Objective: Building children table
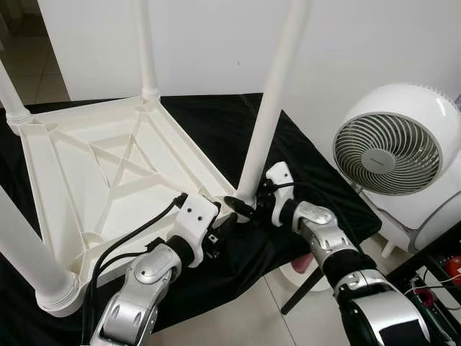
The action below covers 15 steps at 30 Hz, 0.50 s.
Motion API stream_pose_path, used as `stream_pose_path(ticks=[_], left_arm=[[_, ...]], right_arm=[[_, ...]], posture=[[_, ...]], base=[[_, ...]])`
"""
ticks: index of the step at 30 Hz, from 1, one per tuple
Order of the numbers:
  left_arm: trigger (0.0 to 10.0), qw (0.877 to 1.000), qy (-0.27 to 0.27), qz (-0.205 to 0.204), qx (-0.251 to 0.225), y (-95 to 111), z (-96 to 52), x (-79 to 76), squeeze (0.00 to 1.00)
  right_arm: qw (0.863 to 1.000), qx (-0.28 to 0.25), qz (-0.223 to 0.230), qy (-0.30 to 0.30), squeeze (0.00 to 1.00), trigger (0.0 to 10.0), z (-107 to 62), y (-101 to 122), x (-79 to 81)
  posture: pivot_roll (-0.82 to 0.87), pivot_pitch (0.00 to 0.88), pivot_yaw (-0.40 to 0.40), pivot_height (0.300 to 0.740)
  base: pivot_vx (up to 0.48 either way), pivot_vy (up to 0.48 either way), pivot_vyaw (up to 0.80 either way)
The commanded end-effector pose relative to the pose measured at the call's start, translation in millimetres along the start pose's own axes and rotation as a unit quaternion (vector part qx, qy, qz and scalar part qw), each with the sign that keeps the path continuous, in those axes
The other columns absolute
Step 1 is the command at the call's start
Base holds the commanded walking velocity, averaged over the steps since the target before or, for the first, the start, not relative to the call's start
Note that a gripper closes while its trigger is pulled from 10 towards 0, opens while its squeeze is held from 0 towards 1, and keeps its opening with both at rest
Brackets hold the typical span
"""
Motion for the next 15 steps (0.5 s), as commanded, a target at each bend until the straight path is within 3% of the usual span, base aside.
stream_pose_path(ticks=[1,8,14,15], left_arm=[[10.0,1.000,0.007,-0.001,0.001,0.2,-0.2,-1.3,0.00],[10.0,1.000,0.002,0.000,0.001,1.0,1.1,-1.2,0.00],[10.0,1.000,-0.001,0.004,0.002,0.4,2.4,-1.0,0.00],[10.0,1.000,-0.002,0.004,0.002,0.7,2.8,-1.2,0.00]], right_arm=[[1.000,-0.003,0.007,0.019,0.00,0.0,0.9,-4.5,6.4],[0.999,0.029,0.000,-0.025,0.00,0.0,-1.7,-14.8,2.1],[0.996,0.050,-0.010,-0.066,0.00,0.0,-3.4,-26.3,8.8],[0.994,0.050,0.002,-0.096,0.00,0.0,-3.5,-29.0,11.2]], posture=[[0.13,0.027,-0.122,0.740],[0.12,0.015,-0.114,0.740],[0.12,0.003,-0.114,0.740],[0.12,0.002,-0.115,0.740]], base=[[0.000,0.000,0.00],[0.000,0.000,0.00],[0.000,0.000,0.00],[0.000,0.000,0.00]])
Point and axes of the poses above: a point about 5 cm out from each wrist's last joint towards the gripper, its own z axis pointing out of the wrist towards the gripper, its own y axis along the axis of the wrist's last joint, x = y × z, the point moved 2 cm from there along z, pointing out of the wrist towards the gripper, and after that the axes turned 10 degrees about -z, right-handed, at the moved point
